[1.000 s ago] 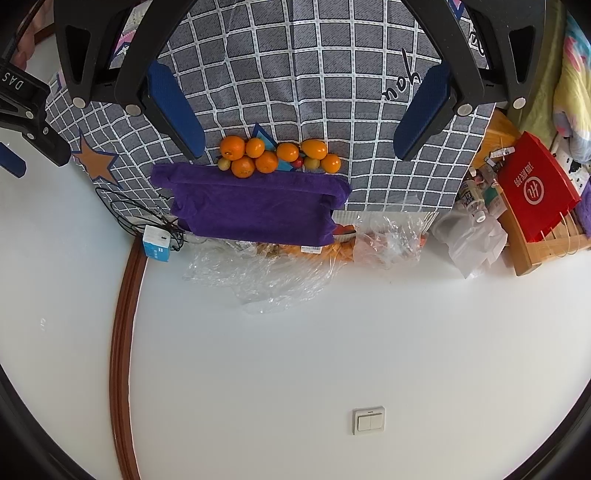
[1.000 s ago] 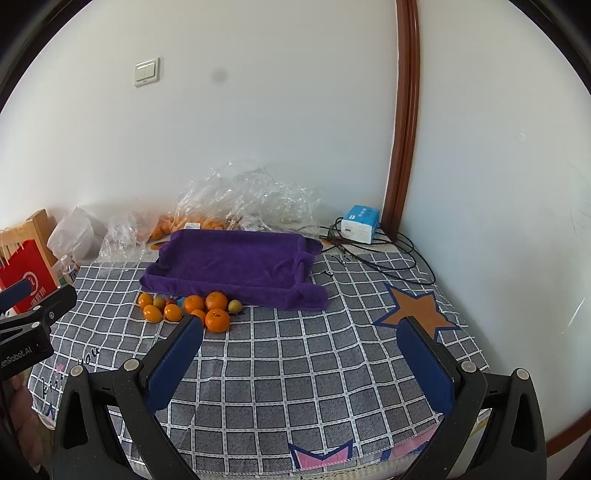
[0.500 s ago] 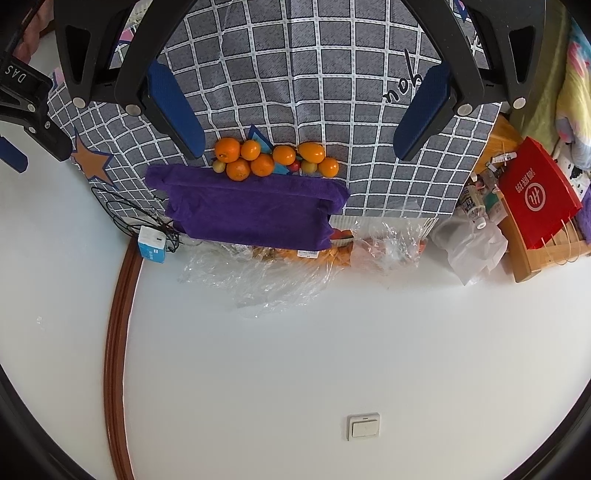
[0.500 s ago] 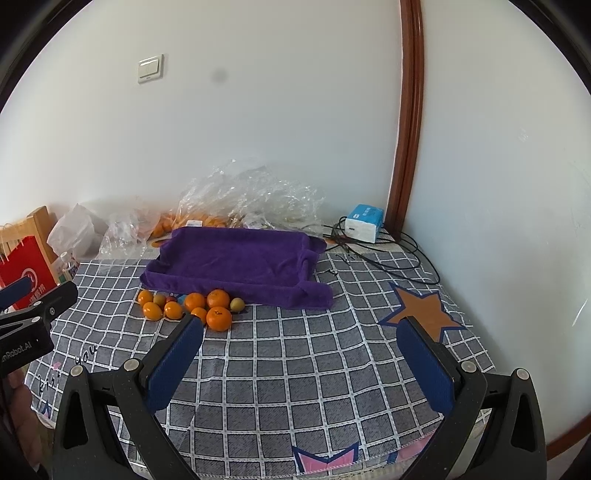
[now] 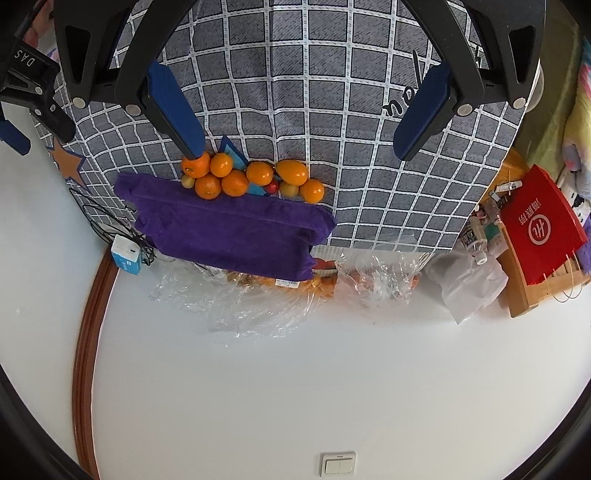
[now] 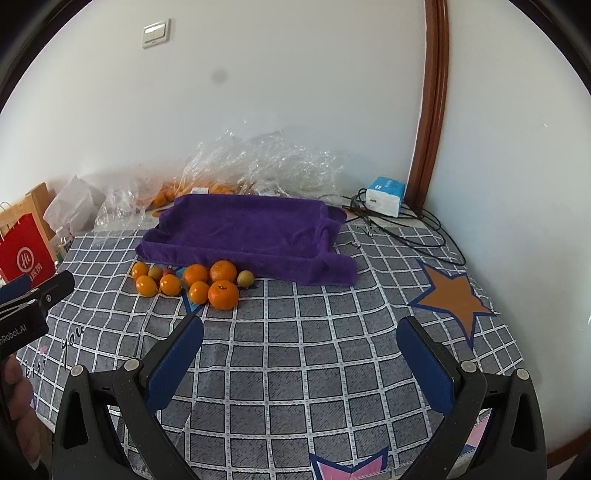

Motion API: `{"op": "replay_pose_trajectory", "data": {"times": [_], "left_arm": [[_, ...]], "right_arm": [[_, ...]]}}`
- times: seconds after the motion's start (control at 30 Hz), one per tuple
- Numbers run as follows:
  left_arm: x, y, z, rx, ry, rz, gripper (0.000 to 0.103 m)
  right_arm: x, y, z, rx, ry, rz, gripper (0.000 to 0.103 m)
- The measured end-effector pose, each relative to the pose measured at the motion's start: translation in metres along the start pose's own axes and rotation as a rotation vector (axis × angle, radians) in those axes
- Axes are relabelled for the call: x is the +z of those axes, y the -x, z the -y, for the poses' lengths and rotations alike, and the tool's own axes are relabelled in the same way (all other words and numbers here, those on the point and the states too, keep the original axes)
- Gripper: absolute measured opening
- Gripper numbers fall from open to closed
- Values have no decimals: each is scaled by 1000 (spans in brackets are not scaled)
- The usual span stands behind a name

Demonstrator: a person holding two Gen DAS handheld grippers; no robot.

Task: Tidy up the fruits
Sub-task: 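Move both grippers down toward the row of fruits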

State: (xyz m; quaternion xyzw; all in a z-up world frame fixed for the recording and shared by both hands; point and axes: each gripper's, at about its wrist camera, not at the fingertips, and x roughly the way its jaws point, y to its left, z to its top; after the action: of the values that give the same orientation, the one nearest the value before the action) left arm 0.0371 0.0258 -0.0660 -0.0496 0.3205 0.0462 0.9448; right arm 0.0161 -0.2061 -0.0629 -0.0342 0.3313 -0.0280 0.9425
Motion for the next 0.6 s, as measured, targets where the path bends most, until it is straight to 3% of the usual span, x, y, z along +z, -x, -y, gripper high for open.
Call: {"op": "replay_pose_trajectory", "data": {"times": [0.37, 0.53, 0.6], "left_arm": [[-14, -64, -10, 24, -34, -91, 96], [-18, -95, -24, 26, -27, -161, 96], [-18, -105, -30, 27, -17, -177, 92]], "right_arm": [[-15, -73, -16, 58, 13, -131, 98], [-19, -105, -10, 105, -26, -166, 87], [-17, -115, -10, 113, -36, -161, 80]]}}
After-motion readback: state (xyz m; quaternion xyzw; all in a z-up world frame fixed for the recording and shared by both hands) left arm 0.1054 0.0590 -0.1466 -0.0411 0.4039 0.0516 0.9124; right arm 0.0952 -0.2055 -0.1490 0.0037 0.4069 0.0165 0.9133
